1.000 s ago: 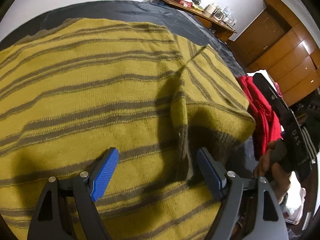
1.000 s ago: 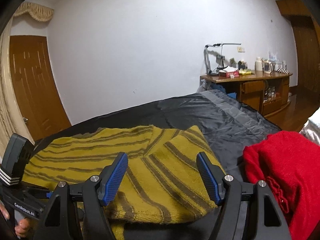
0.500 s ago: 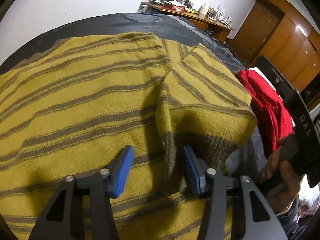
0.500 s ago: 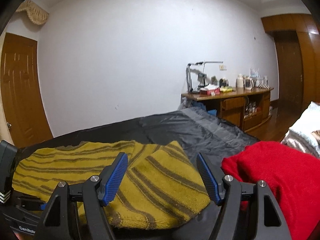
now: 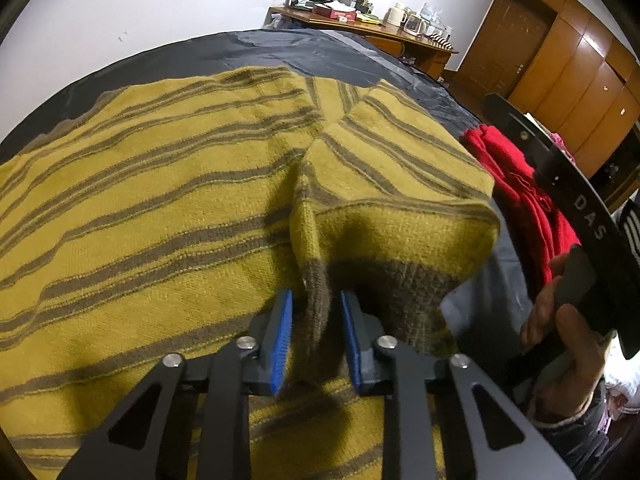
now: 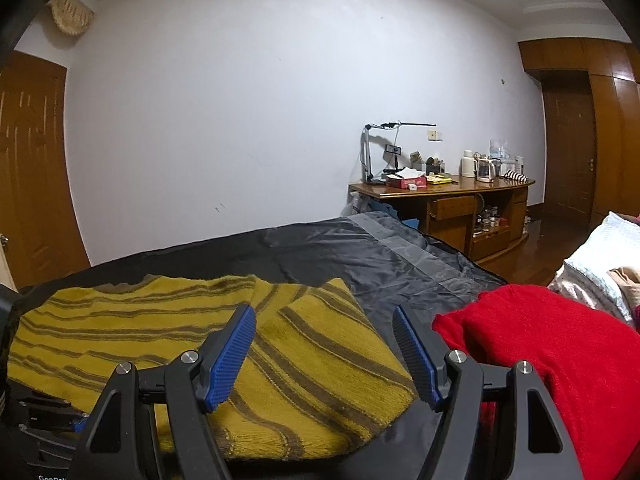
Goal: Fold clothes
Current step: 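Grasp the other sleeve cuff with the left gripper and fold it across the body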
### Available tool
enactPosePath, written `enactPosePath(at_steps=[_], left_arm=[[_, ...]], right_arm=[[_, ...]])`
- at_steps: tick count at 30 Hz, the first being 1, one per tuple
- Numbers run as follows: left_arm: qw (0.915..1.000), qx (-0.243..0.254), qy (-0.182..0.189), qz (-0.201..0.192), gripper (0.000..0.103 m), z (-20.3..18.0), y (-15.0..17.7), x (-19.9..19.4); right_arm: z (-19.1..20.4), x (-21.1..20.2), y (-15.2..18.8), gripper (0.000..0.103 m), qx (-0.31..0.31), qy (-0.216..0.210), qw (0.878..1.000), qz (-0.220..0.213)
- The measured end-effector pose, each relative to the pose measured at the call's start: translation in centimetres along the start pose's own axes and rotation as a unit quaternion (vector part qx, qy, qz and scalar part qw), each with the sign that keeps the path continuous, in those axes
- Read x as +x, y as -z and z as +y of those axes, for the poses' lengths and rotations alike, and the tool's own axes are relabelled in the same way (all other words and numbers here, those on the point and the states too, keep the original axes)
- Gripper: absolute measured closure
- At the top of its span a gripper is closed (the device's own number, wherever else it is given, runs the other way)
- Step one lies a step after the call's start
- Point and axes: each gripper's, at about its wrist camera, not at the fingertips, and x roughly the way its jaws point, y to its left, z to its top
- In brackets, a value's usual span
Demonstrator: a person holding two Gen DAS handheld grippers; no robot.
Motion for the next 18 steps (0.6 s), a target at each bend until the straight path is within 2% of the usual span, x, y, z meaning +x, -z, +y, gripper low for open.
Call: enactPosePath(at_steps=[2, 7, 14, 18], left_arm=[[1.0, -0.002, 0.007, 0.002, 0.09, -0.1, 0.0, 0.1], [0.9998, -0.017, 0.013, 0.001, 0.095, 0.1, 0.1, -0.1], [0.9991, -0.036, 0.013, -0.017, 0.096, 1.4, -0.8, -1.5], [0.9975, -0.054, -0.001, -0.045, 0.096, 3.2, -2.1, -3.4]], right_arm=[[-0.1, 0.0, 0.0, 0.03, 0.001, 0.002, 1.0, 0.001], [-0.1, -0.1, 0.1, 0.03, 0.002, 0.005, 1.0, 0.003], [0.1, -0.1, 0.1, 0.03, 0.001, 0.007, 1.0, 0.002], [0.0, -0.2, 0.1, 0.03, 0.005, 0.008, 1.0, 0.001]])
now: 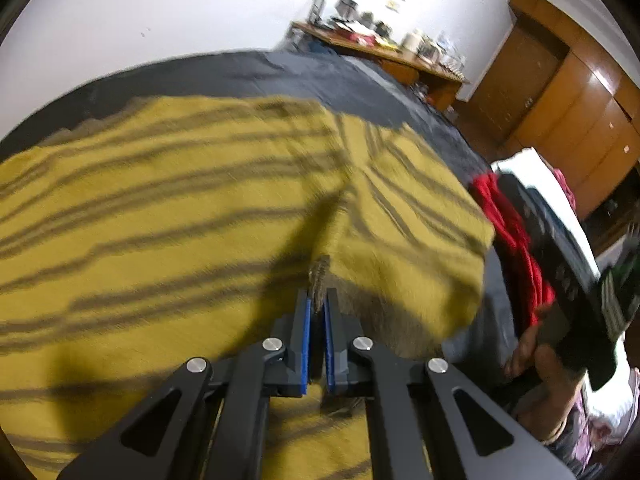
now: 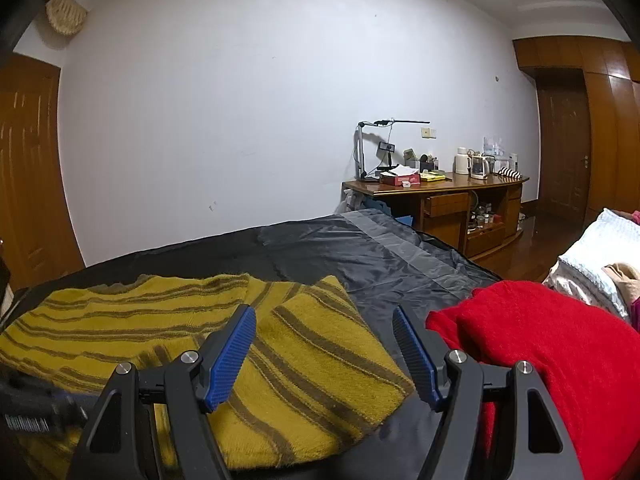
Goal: Fold clothes
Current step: 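Grasp the other sleeve cuff with the left gripper and fold it across the body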
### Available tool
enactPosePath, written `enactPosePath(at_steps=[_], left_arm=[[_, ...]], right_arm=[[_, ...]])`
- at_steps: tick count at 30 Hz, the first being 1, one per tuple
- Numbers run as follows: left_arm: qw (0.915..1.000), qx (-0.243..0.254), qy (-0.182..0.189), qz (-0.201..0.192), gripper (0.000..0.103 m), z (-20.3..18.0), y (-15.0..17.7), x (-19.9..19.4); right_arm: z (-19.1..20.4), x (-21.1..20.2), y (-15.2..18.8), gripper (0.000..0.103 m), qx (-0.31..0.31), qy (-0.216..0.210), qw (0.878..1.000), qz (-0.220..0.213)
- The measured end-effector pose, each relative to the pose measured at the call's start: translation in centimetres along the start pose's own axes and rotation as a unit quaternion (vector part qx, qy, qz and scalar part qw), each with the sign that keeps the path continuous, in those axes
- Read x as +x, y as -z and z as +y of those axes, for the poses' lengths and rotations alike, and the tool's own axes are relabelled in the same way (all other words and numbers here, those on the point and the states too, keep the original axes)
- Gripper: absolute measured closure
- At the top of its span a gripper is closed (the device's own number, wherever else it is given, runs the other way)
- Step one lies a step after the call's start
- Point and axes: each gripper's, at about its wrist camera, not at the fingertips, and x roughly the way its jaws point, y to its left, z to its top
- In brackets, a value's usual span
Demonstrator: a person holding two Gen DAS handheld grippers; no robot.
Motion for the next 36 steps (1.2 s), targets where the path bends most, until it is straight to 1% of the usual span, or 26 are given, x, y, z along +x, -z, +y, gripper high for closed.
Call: enactPosePath(at_steps=[2, 6, 13, 18, 20, 25, 27, 30, 36], left_arm=[[0.9999, -0.009, -0.003, -0.013, 0.096, 0.8, -0.8, -0.8], [0.9983, -0.024, -0.023, -0.047, 0.096, 2.5, -2.7, -2.6], [0.9925, -0.065, -0.055, -0.087, 0.096, 6.4, -5.9, -4.5], [0.9828, -0.106, -0.091, -0.121, 0.096, 10.3, -7.5, -6.9], [0.9789, -0.118, -0.107, -0.128, 0.096, 11.9, -7.8, -7.6], [0.9712, -0.137, -0.146, -0.129, 0.096, 15.0, -8.1, -8.0], [0.9665, -0.14, -0.171, -0.131, 0.096, 15.9, -7.9, -7.8], [0.9599, -0.149, -0.198, -0.132, 0.096, 17.1, -7.6, -7.2], [0.9525, -0.155, -0.235, -0.117, 0.096, 19.2, -7.0, -5.9]], right_arm=[[0.0, 0.0, 0.0, 0.03, 0.0, 0.001, 1.0, 0.0], [0.0, -0.1, 0.0, 0.03, 0.0, 0.003, 1.0, 0.0], [-0.1, -0.1, -0.1, 0.03, 0.003, 0.006, 1.0, 0.003], [0.2, -0.1, -0.1, 0.03, -0.004, 0.009, 1.0, 0.007], [0.3, 0.0, -0.1, 0.03, -0.007, 0.011, 1.0, 0.009], [0.6, 0.2, -0.1, 0.03, -0.015, 0.015, 1.0, 0.014], [0.8, 0.4, -0.1, 0.03, -0.018, 0.017, 1.0, 0.016], [0.9, 0.6, -0.1, 0.03, -0.022, 0.021, 0.999, 0.022], [1.6, 1.0, 0.0, 0.03, -0.035, 0.024, 0.998, 0.036]])
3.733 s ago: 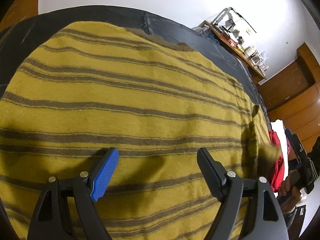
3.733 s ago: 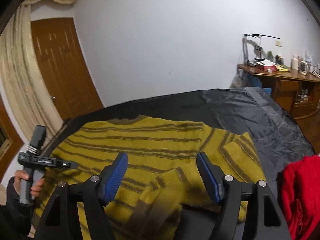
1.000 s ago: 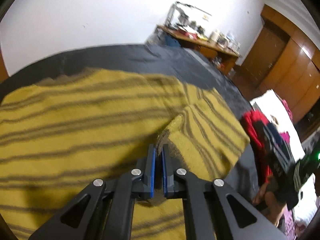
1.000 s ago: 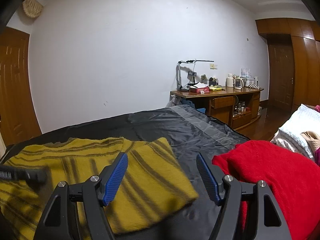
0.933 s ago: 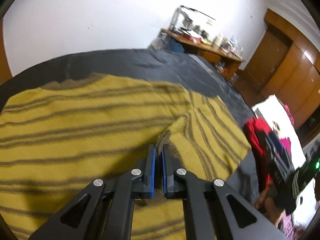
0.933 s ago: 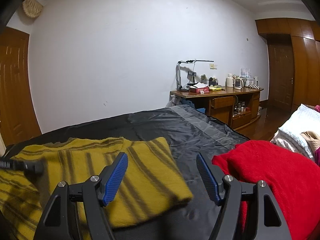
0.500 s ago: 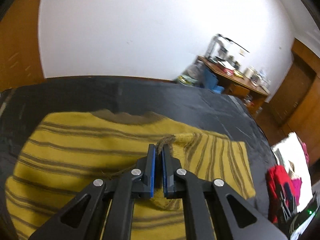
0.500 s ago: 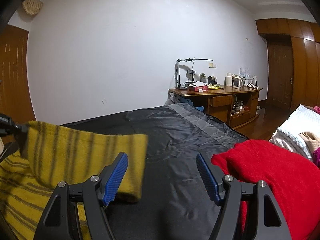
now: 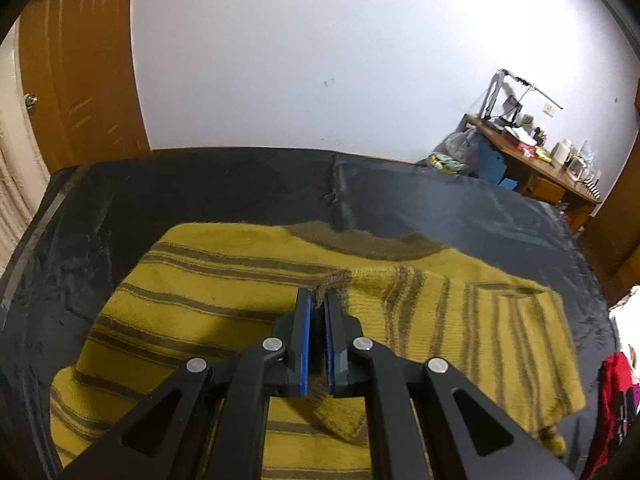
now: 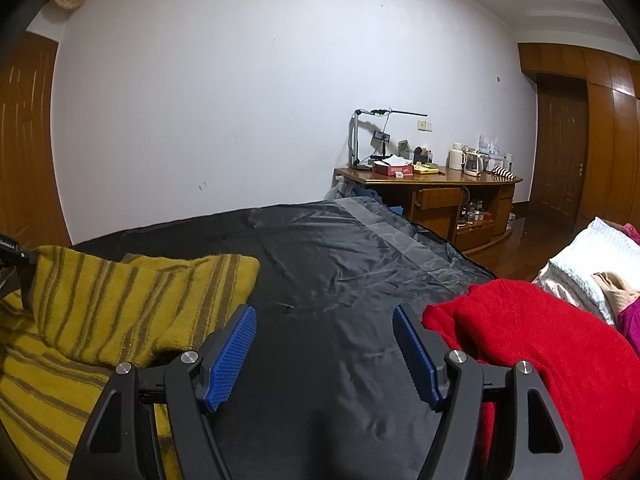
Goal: Fold clothes
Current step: 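Grasp the other sleeve cuff with the left gripper and fold it across the body, then lower the sleeve onto the sweater body and open the left gripper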
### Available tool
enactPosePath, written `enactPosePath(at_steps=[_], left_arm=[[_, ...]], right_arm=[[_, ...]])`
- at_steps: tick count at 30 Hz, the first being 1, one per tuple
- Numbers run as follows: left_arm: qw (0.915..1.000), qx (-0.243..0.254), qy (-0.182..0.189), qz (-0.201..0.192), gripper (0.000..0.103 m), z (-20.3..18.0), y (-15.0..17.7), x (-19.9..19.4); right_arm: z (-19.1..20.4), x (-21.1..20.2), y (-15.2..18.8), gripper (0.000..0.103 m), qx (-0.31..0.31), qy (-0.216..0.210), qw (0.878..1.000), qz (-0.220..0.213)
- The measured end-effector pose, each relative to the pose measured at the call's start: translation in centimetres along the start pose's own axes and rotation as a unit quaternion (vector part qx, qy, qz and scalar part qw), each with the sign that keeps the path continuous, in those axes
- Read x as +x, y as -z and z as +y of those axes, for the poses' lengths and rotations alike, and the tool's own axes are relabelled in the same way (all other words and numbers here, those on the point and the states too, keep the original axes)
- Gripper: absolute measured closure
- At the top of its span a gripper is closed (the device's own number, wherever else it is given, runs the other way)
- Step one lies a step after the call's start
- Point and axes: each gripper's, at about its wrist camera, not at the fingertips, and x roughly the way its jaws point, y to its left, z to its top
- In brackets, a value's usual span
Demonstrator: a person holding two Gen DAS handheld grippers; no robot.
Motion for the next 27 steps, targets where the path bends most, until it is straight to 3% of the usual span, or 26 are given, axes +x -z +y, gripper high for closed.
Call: enactPosePath(at_steps=[4, 9, 11, 15, 17, 19, 24, 27], left_arm=[[0.9993, 0.007, -0.031, 0.02, 0.091, 0.7, 0.1, 1.5], [0.9982, 0.017, -0.041, 0.041, 0.071, 1.3, 0.4, 2.3], [0.9985, 0.011, -0.04, 0.037, 0.06, 1.8, 0.4, 2.0], [0.9993, 0.009, -0.022, 0.03, 0.049, 2.6, 0.6, 1.2], [0.9993, 0.023, -0.001, 0.03, 0.039, 2.2, 1.1, 0.8], [0.9983, 0.046, 0.009, 0.035, 0.035, 1.3, 1.7, 0.9], [0.9908, 0.117, -0.014, 0.067, 0.034, -1.2, 4.2, 3.2], [0.9876, 0.127, -0.023, 0.088, 0.034, -1.5, 5.0, 4.8]], right_arm=[[0.7, 0.8, 0.1, 0.03, -0.02, -0.018, 0.999, 0.031], [2.6, 2.2, 0.2, 0.03, -0.059, -0.072, 0.992, 0.089], [3.5, 2.5, 0.1, 0.03, -0.075, -0.094, 0.987, 0.105], [5.4, 3.6, 0.2, 0.03, -0.103, -0.123, 0.977, 0.144], [6.3, 4.3, 0.4, 0.03, -0.12, -0.12, 0.973, 0.157], [7.1, 5.2, 0.6, 0.03, -0.14, -0.106, 0.97, 0.168], [8.4, 7.5, 1.0, 0.03, -0.193, -0.06, 0.961, 0.189], [8.3, 8.4, 0.5, 0.029, -0.207, -0.048, 0.959, 0.19]])
